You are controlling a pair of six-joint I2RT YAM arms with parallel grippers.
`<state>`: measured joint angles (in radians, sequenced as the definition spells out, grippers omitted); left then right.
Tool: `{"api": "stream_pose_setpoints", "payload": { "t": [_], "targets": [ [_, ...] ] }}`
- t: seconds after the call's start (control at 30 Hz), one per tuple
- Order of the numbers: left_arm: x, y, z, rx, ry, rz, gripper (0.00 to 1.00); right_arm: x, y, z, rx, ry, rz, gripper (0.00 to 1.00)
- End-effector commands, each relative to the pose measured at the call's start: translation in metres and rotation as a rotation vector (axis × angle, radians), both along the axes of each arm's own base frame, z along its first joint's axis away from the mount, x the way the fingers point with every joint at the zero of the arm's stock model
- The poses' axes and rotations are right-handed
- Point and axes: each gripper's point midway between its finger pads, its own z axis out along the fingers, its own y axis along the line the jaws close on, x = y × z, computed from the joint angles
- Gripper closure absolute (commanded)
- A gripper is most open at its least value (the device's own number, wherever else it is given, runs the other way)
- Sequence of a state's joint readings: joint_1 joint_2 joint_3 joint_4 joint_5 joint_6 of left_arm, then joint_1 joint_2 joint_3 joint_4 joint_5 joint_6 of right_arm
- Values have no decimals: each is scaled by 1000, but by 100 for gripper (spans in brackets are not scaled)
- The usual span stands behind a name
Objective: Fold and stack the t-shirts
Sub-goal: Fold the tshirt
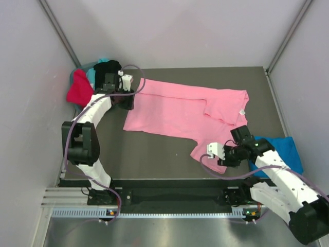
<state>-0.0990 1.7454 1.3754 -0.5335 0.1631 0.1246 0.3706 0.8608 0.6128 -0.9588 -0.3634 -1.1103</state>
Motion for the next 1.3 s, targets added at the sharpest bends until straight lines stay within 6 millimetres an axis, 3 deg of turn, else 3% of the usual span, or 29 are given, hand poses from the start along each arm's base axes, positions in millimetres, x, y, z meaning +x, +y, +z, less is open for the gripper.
{"api": "stream_pose_setpoints", "payload": {
  "t": [0.0, 0.33, 1.27],
  "targets": [
    [11, 9, 10, -2, -24, 39, 39, -4, 9, -5, -8, 4, 78, 58],
    [17, 20, 2, 33, -27, 63, 39, -23, 16, -17, -52, 100, 151, 59],
    [31, 44, 24, 62, -92, 123, 38, -35, 18, -45, -182, 214, 188, 61]
  ]
}}
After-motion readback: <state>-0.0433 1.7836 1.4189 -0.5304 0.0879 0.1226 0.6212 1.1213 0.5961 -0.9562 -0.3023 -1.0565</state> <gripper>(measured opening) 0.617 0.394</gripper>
